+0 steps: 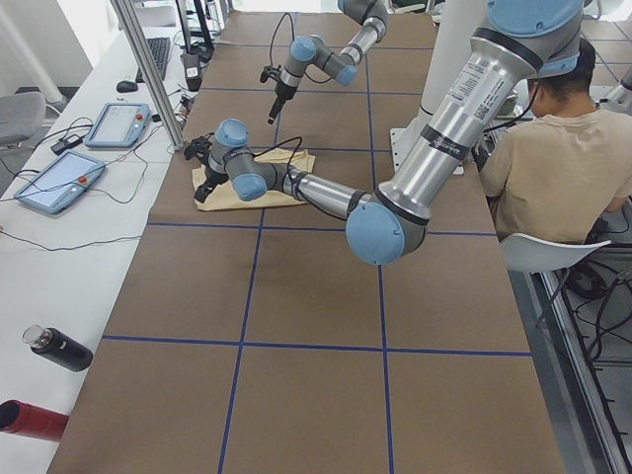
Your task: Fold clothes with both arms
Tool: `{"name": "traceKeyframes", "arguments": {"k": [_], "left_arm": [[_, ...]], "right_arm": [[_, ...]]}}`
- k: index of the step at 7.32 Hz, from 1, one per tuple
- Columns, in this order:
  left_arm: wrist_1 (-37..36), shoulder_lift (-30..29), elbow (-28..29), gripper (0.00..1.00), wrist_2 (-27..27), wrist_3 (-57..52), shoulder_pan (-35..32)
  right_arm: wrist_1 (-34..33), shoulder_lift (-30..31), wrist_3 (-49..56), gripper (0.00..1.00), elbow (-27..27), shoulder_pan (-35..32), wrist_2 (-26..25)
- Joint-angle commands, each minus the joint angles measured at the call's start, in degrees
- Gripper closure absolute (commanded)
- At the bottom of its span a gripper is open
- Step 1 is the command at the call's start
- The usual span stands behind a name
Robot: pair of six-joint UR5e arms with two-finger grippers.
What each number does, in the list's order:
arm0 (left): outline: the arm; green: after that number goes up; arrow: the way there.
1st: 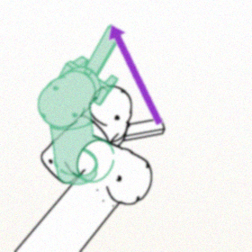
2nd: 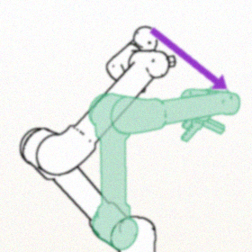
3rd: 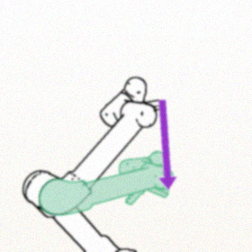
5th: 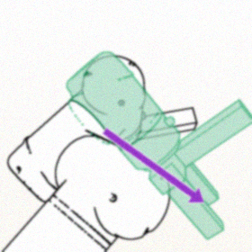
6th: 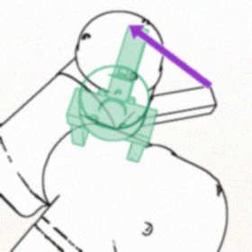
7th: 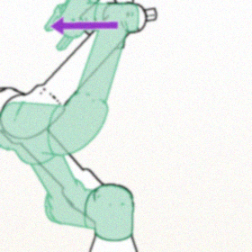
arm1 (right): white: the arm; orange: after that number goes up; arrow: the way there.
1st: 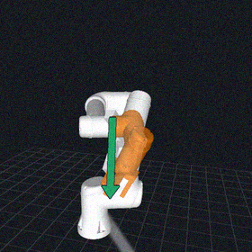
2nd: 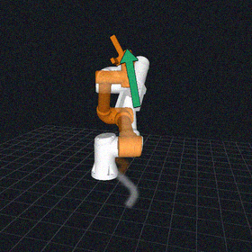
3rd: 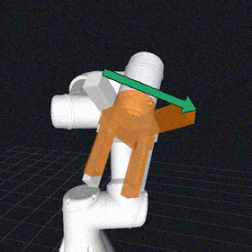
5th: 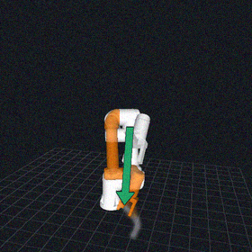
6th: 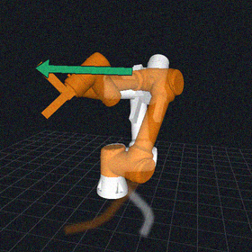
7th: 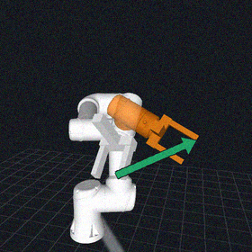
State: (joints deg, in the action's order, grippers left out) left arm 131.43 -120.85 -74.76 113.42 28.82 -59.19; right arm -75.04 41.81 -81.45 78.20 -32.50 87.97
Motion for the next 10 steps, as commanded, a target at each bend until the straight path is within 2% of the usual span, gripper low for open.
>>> {"name": "traceKeyframes", "arguments": {"k": [1, 2, 3, 5, 9, 10], "left_arm": [[0.1, 1.3, -1.6, 0.0, 0.0, 0.2, 0.2], [0.1, 1.3, -1.5, 0.0, 0.0, 0.2, 0.3], [0.4, 1.8, -1.6, 0.0, 0.0, 0.2, 0.5], [0.5, 1.8, -1.7, 0.0, 0.0, 3.5, 1.2], [0.5, 1.8, -1.7, 0.0, 0.0, 3.6, 1.3], [0.6, 1.8, -1.7, 0.0, 0.0, 3.6, 1.4]], "right_arm": [[0.3, -5.4, -3.1, 0.21, -7.5, 3.9, -5.4], [0.3, -5.5, -2.7, 0.39, -8.0, 4.2, -5.4], [0.3, -5.6, -2.3, 0.44, -8.7, 4.2, -5.4], [0.4, -7.7, -2.4, 0.45, -11.7, 4.2, -5.5], [0.5, -9.3, -2.8, 0.48, -15.3, 4.8, -6.3], [0.5, -9.4, -2.8, 0.53, -15.5, 5.1, -6.4]]}}
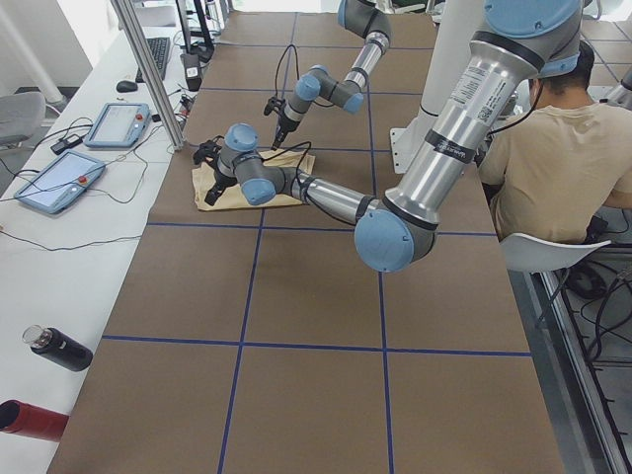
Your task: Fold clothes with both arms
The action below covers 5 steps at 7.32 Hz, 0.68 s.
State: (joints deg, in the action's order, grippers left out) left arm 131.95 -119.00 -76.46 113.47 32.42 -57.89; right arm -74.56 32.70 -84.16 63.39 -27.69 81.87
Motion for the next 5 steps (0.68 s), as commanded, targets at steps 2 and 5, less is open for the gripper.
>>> {"name": "traceKeyframes", "arguments": {"k": [2, 5], "left_arm": [[0.0, 0.0, 0.0, 0.0, 0.0, 0.0, 0.1], [0.0, 0.0, 0.0, 0.0, 0.0, 0.0, 0.1]], "right_arm": [[0.0, -0.7, 0.0, 0.62, -1.6, 0.5, -0.3], [-0.1, -0.7, -0.2, 0.94, -2.0, 0.8, -0.4]]}}
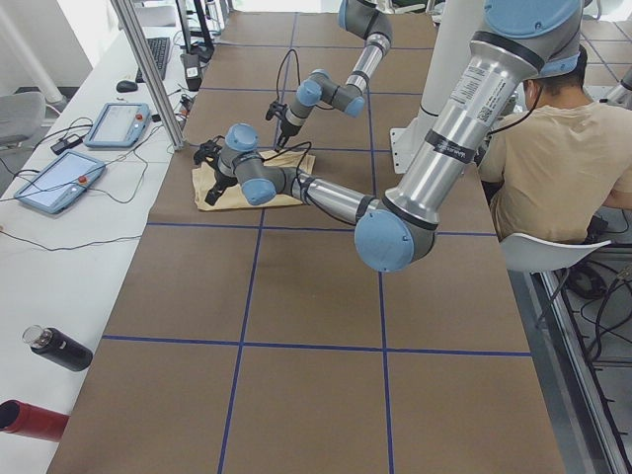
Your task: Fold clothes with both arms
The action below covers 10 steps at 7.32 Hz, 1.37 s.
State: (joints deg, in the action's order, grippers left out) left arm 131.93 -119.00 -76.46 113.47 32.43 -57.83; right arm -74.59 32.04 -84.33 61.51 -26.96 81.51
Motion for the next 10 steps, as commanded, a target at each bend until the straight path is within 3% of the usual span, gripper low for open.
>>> {"name": "traceKeyframes", "arguments": {"k": [1, 2, 3, 7, 10], "left_arm": [[0.0, 0.0, 0.0, 0.0, 0.0, 0.0, 0.0], [0.0, 0.0, 0.0, 0.0, 0.0, 0.0, 0.1], [0.1, 0.0, 0.0, 0.0, 0.0, 0.0, 0.1], [0.1, 0.0, -0.1, 0.0, -0.1, 1.7, 1.0], [0.1, 0.0, 0.0, 0.0, -0.1, 1.6, 1.1]], "right_arm": [[0.0, -0.3, -0.2, 1.0, -0.1, 0.1, 0.1], [0.0, -0.5, -0.3, 1.0, 1.1, 0.0, 0.4], [-1.0, 2.3, -0.4, 1.0, 5.6, 0.0, 0.8], [-1.3, 25.4, -0.7, 1.0, 31.8, 7.2, -2.1], [-2.3, 30.3, -0.4, 1.0, 38.3, 7.5, -2.0]]}}
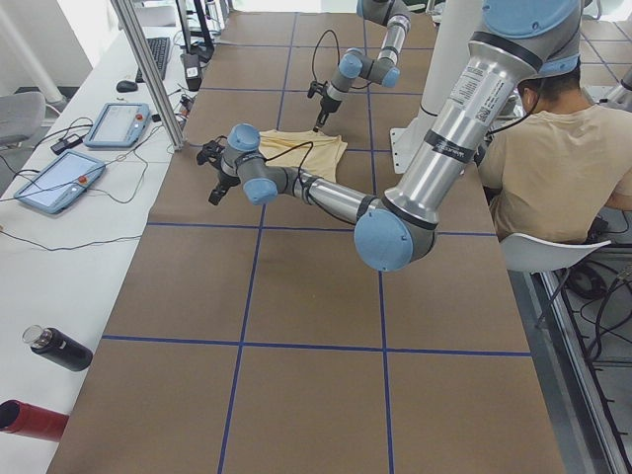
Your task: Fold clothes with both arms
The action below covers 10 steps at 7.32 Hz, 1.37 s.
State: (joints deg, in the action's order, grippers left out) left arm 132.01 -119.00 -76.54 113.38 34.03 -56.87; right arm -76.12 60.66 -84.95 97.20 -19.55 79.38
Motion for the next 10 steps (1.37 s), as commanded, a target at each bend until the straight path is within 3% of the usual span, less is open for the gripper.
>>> {"name": "traceKeyframes", "arguments": {"k": [1, 6, 7, 9, 10], "left_arm": [[0.0, 0.0, 0.1, 0.0, 0.0, 0.1, 0.1], [0.0, 0.0, 0.2, 0.0, 0.0, 0.0, 0.1], [0.0, 0.0, 0.3, 0.0, 0.0, 0.0, 0.1], [0.0, 0.0, 0.3, 0.0, 0.0, 0.0, 0.1], [0.0, 0.0, 0.3, 0.0, 0.0, 0.0, 0.1]], "right_arm": [[-1.1, 1.8, 0.7, 1.0, 2.8, 0.1, 0.2], [-1.1, 3.1, 3.4, 1.0, 2.7, -0.5, 0.5], [-1.1, 3.1, 3.5, 0.01, 2.6, -0.4, 0.0], [-3.0, -0.9, 4.1, 0.0, 1.6, -2.8, 0.4], [-7.9, -5.4, 4.7, 0.0, 0.7, -3.5, 0.4]]}}
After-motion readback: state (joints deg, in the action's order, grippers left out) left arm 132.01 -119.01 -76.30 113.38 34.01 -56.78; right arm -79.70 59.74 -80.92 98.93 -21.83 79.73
